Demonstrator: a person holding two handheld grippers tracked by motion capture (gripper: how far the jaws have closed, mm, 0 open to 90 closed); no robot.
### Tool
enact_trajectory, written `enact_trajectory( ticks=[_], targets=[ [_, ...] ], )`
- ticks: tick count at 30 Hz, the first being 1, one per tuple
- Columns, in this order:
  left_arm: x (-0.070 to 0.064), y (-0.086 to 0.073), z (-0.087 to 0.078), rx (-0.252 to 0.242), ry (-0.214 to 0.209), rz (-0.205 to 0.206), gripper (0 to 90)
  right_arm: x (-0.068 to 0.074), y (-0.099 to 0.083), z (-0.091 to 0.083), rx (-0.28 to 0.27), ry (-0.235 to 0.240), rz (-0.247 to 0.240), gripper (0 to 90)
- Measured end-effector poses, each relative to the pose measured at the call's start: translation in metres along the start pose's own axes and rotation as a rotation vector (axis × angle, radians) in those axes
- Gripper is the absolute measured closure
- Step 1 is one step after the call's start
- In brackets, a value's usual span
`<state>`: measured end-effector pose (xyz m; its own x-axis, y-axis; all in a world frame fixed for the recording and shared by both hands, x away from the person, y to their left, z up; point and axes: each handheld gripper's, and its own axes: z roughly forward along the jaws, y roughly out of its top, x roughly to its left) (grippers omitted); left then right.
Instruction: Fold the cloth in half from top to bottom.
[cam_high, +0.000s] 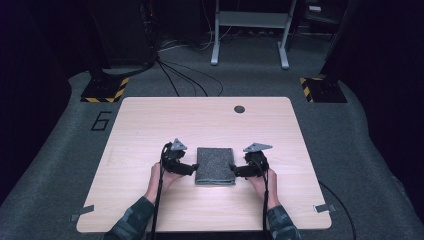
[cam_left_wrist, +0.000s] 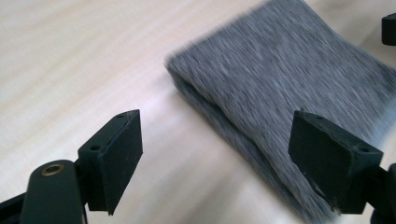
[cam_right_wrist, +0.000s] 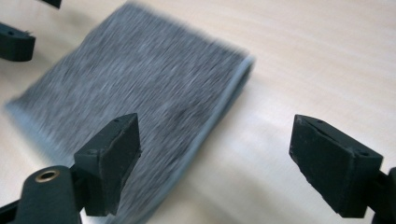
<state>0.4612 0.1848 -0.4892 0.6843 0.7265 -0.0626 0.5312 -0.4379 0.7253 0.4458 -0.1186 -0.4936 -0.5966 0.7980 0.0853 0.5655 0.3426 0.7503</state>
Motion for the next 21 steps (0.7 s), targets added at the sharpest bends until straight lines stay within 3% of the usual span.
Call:
enact_trajectory(
  ticks=[2, 6, 7, 14, 17, 21],
  targets=[
    [0.003, 0.006, 0.012, 0.019, 0.019, -0.008, 16.9, -0.007, 0.009, 0.008, 0.002, -0.016, 0.014, 15.3],
    [0.004, 0.006, 0.032, 0.092, 0.053, 0.017, 16.8, -0.014, 0.017, 0.031, 0.054, -0.072, 0.006, 15.7],
    [0.003, 0.004, 0.035, 0.085, 0.06, 0.007, 16.7, -0.014, 0.017, 0.036, 0.068, -0.079, 0.01, 15.9],
    [0.003, 0.0, 0.034, 0.095, 0.089, 0.042, 16.7, -0.016, 0.014, 0.045, 0.109, -0.12, -0.015, 15.8],
    [0.004, -0.001, 0.034, 0.088, 0.084, 0.028, 16.6, -0.015, 0.014, 0.044, 0.118, -0.127, 0.0, 15.6],
    [0.007, 0.0, 0.026, 0.066, 0.081, 0.005, 14.7, -0.019, 0.014, 0.041, 0.101, -0.096, -0.001, 15.0]
  ],
)
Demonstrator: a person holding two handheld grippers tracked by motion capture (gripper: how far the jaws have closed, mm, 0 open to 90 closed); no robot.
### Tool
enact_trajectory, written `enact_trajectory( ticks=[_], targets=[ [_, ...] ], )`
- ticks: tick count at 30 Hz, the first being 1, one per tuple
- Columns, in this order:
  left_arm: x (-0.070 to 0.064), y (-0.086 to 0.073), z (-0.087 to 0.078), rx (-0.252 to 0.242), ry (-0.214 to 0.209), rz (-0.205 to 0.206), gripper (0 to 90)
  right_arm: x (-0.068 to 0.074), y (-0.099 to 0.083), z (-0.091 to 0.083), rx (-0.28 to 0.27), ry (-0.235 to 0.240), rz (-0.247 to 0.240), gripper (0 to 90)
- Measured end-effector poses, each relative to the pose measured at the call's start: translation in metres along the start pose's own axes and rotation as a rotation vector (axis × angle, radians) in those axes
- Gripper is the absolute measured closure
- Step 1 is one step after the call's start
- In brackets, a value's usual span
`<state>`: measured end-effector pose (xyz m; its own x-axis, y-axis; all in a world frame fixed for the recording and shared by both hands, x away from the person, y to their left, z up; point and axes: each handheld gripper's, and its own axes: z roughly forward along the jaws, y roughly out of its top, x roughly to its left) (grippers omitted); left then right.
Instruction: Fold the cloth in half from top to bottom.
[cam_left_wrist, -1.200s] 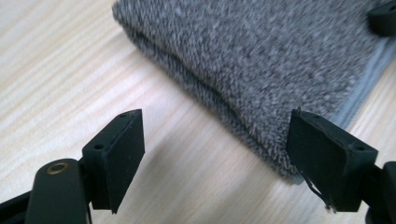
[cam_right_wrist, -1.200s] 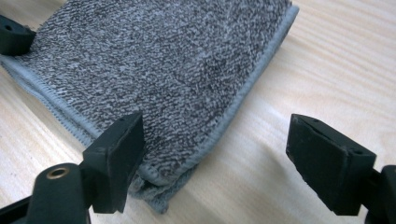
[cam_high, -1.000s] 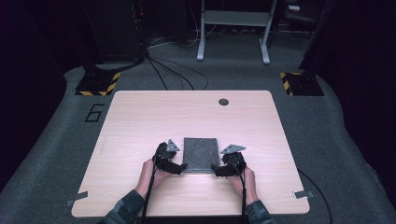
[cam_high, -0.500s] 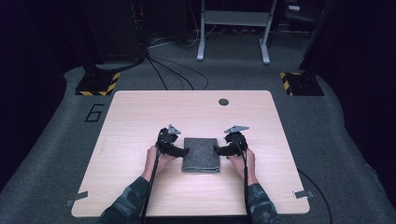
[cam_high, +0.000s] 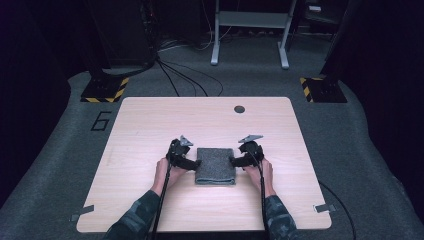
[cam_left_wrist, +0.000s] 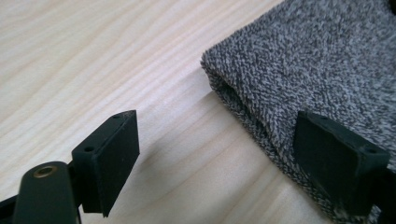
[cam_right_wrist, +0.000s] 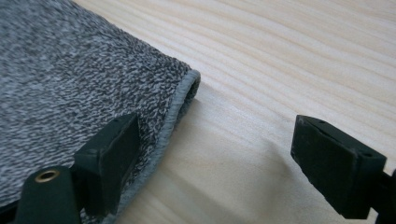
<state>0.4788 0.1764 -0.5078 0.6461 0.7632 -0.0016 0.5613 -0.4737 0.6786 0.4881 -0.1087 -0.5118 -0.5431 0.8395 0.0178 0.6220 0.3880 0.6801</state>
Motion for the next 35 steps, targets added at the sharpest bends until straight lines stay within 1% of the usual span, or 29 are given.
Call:
enact_trajectory(
  ticks=[1, 3, 5, 6, 7, 8, 9, 10, 11, 12, 13, 14, 15, 16, 17, 18, 19, 20, 21, 22, 24, 25, 27, 28, 29, 30, 31, 33, 35],
  targets=[
    [0.001, 0.0, -0.004, -0.013, -0.001, -0.009, 14.1, 0.0, 0.0, -0.003, -0.007, 0.01, 0.018, 14.8],
    [0.003, -0.003, -0.013, -0.032, -0.003, -0.01, 12.6, -0.002, -0.002, -0.011, -0.034, 0.017, 0.023, 14.8],
    [0.004, -0.009, -0.024, -0.059, 0.006, -0.026, 11.9, -0.004, -0.005, -0.02, -0.055, 0.021, 0.026, 14.8],
    [0.005, -0.013, -0.03, -0.073, 0.012, -0.032, 11.3, -0.004, -0.007, -0.027, -0.063, 0.022, 0.035, 14.8],
    [0.007, -0.018, -0.036, -0.072, 0.017, -0.032, 11.2, -0.006, -0.01, -0.033, -0.076, 0.019, 0.039, 14.8],
    [0.008, -0.024, -0.043, -0.087, 0.024, -0.045, 11.0, -0.007, -0.013, -0.039, -0.085, 0.01, 0.039, 14.7],
    [0.01, -0.029, -0.047, -0.077, 0.03, -0.04, 10.8, -0.01, -0.018, -0.047, -0.094, 0.01, 0.047, 14.7],
    [0.011, -0.035, -0.052, -0.093, 0.038, -0.048, 10.7, -0.011, -0.021, -0.052, -0.098, 0.001, 0.049, 14.8],
    [0.012, -0.041, -0.056, -0.093, 0.048, -0.049, 10.7, -0.013, -0.026, -0.058, -0.1, -0.005, 0.056, 14.8],
    [0.015, -0.049, -0.061, -0.086, 0.058, -0.05, 10.7, -0.015, -0.032, -0.063, -0.102, -0.021, 0.06, 14.6],
    [0.017, -0.053, -0.065, -0.069, 0.062, -0.053, 10.4, -0.019, -0.039, -0.068, -0.101, -0.032, 0.069, 14.6],
    [0.021, -0.061, -0.07, -0.057, 0.064, -0.053, 10.3, -0.021, -0.044, -0.071, -0.103, -0.035, 0.075, 14.6],
    [0.022, -0.066, -0.072, -0.07, 0.075, -0.068, 10.4, -0.024, -0.053, -0.076, -0.098, -0.051, 0.08, 14.2],
    [0.026, -0.073, -0.078, -0.041, 0.089, -0.052, 10.5, -0.026, -0.059, -0.078, -0.099, -0.063, 0.087, 14.2],
    [0.027, -0.078, -0.08, -0.046, 0.094, -0.062, 11.0, -0.029, -0.068, -0.083, -0.092, -0.079, 0.095, 13.8],
    [0.029, -0.084, -0.083, -0.057, 0.1, -0.078, 11.1, -0.031, -0.074, -0.085, -0.091, -0.091, 0.106, 13.6],
    [0.031, -0.09, -0.086, -0.053, 0.114, -0.079, 11.3, -0.035, -0.082, -0.088, -0.091, -0.104, 0.111, 13.6],
    [0.034, -0.096, -0.088, -0.05, 0.121, -0.089, 11.2, -0.038, -0.089, -0.091, -0.088, -0.115, 0.123, 13.7],
    [0.035, -0.102, -0.09, -0.059, 0.125, -0.107, 11.2, -0.041, -0.096, -0.093, -0.084, -0.124, 0.137, 13.6],
    [0.038, -0.108, -0.092, -0.047, 0.134, -0.11, 11.2, -0.045, -0.103, -0.096, -0.082, -0.134, 0.141, 13.6],
    [0.043, -0.118, -0.096, -0.039, 0.149, -0.13, 10.9, -0.049, -0.116, -0.101, -0.08, -0.15, 0.168, 13.6],
    [0.045, -0.123, -0.097, -0.043, 0.161, -0.143, 10.7, -0.051, -0.121, -0.103, -0.077, -0.156, 0.179, 13.6],
    [0.048, -0.131, -0.099, -0.045, 0.18, -0.153, 10.5, -0.055, -0.13, -0.106, -0.073, -0.175, 0.2, 13.5],
    [0.049, -0.134, -0.1, -0.046, 0.183, -0.165, 9.8, -0.056, -0.134, -0.107, -0.076, -0.18, 0.205, 13.4],
    [0.05, -0.137, -0.101, -0.046, 0.19, -0.166, 9.3, -0.057, -0.138, -0.108, -0.084, -0.197, 0.199, 13.5],
    [0.051, -0.139, -0.102, -0.052, 0.183, -0.175, 9.3, -0.057, -0.14, -0.109, -0.086, -0.21, 0.202, 13.5],
    [0.051, -0.142, -0.102, -0.072, 0.194, -0.181, 8.8, -0.057, -0.141, -0.11, -0.088, -0.216, 0.196, 13.4],
    [0.052, -0.144, -0.103, -0.081, 0.199, -0.194, 8.7, -0.057, -0.141, -0.11, -0.09, -0.219, 0.195, 13.0],
    [0.052, -0.144, -0.103, -0.079, 0.202, -0.192, 8.2, -0.057, -0.141, -0.11, -0.086, -0.218, 0.199, 12.2]
  ],
)
